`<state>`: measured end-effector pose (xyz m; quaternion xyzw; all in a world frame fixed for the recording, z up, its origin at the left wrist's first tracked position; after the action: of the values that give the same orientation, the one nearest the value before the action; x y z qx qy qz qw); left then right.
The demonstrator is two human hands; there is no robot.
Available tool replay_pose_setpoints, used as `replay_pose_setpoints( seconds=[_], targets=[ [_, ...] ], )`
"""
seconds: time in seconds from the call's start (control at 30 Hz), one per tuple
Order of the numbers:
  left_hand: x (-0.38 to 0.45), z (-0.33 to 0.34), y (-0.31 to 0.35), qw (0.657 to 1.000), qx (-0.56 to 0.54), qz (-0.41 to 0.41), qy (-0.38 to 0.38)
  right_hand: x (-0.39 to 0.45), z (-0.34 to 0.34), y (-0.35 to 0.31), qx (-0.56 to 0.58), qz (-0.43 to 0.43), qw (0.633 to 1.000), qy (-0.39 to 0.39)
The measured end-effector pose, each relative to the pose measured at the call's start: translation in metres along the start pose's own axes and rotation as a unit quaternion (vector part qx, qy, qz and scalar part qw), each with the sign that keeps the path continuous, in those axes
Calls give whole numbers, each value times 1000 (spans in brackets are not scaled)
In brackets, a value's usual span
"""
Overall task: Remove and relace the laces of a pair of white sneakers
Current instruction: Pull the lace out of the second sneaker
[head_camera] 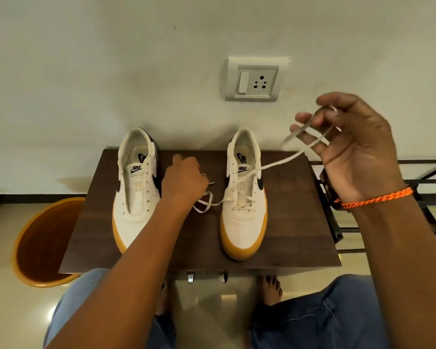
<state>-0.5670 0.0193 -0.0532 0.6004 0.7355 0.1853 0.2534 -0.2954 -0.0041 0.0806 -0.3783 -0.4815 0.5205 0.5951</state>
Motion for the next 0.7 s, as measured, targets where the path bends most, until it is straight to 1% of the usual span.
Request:
replay_pose_setpoints(
  seconds=[0.07,0.17,0.2,0.23,0.27,0.3,0.33,0.37,0.4,0.43,0.47,0.5,0.57,0.6,0.63,0.7],
  targets=[
    [-2,3,4,999,-10,31,0,-8,-5,13,-67,27,996,48],
    [-5,2,22,991,-85,101,-12,-27,-16,43,-186,90,972,117],
    [-5,3,27,989,-102,107,-16,-32,-19,56,-222,133,959,117],
    [-6,4,30,988,-107,107,-24,-36,-23,68,-278,184,938,98],
    [-7,6,32,989,-101,104,-37,-38,-28,79,-367,229,899,60],
    [-9,9,34,990,-87,102,-53,-39,-32,90,-468,249,847,22],
    [-11,13,36,990,-71,101,-69,-39,-36,96,-563,241,790,2],
    [-13,15,36,990,-57,100,-78,-39,-36,98,-626,214,750,8],
    [-13,17,36,991,-46,97,-82,-39,-32,94,-662,187,726,27],
    [-13,18,36,991,-39,95,-80,-38,-29,92,-683,153,713,47],
    [-13,19,36,992,-40,93,-81,-36,-23,89,-694,119,708,56],
    [-12,19,36,991,-48,93,-86,-32,-17,88,-686,91,720,57],
    [-9,19,36,987,-78,96,-105,-27,-1,91,-626,65,776,26],
    [-7,18,35,984,-96,97,-116,-26,9,95,-603,60,795,0],
    [-6,18,35,981,-111,96,-124,-26,18,101,-595,60,801,-27],
    [-4,16,34,977,-132,94,-137,-29,31,112,-599,79,794,-70]
  ],
)
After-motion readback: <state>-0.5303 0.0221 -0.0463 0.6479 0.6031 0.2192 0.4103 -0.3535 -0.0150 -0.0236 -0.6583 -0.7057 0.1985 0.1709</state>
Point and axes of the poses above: each hand's wrist, its own x-axis towards the middle knuckle, its own z-axis out of the palm, y = z × x, the point moved 3 cm from there along x, towards the middle knuckle, and after that the axes turned 7 degrees about -x, right-handed, at the moved point
